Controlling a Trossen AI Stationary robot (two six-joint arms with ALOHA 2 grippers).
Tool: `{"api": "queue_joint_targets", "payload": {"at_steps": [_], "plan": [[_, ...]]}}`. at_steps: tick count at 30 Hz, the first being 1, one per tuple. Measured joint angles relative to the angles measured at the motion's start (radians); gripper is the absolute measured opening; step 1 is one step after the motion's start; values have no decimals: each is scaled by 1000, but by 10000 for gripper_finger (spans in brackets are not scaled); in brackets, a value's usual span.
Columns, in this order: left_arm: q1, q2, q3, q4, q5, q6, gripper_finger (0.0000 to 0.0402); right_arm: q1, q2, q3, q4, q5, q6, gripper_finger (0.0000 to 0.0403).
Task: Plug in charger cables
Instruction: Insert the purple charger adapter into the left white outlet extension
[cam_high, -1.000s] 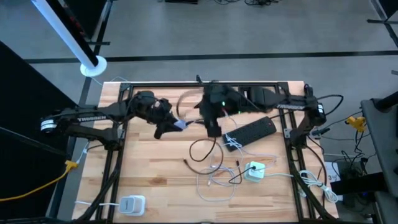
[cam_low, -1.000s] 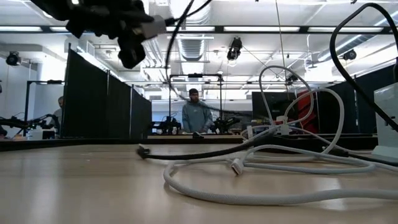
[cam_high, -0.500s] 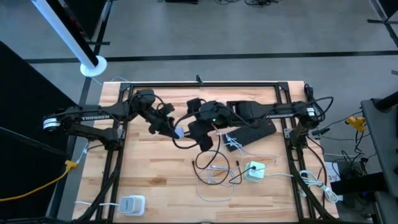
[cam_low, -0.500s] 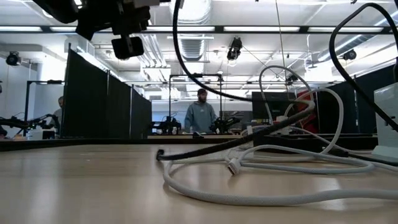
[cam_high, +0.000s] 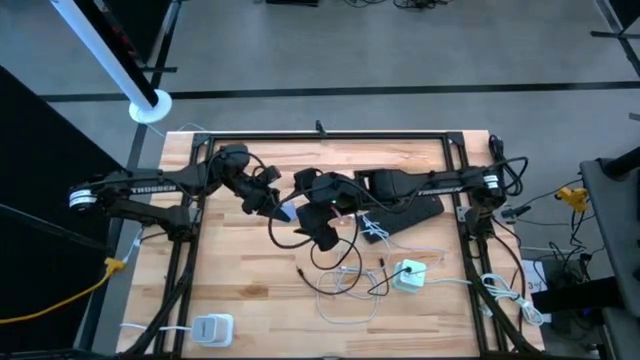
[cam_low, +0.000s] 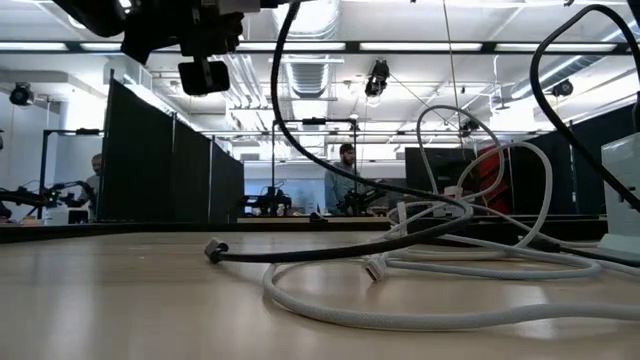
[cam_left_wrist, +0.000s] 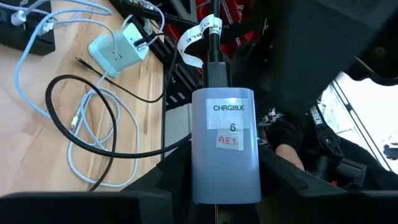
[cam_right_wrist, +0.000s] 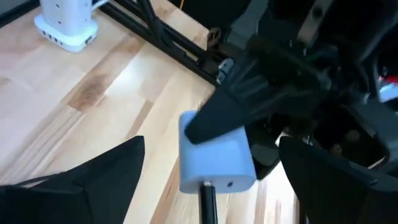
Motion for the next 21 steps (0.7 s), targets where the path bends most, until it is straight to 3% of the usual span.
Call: {"api": "queue_joint_targets", "payload": {"at_steps": [9, 21], "plan": [[-6, -1, 0, 40, 31, 1, 120, -4, 24, -1, 16, 0, 35, 293], [-6, -1, 0, 40, 40, 27, 120, -5, 23, 6, 39, -1, 45, 191]]}}
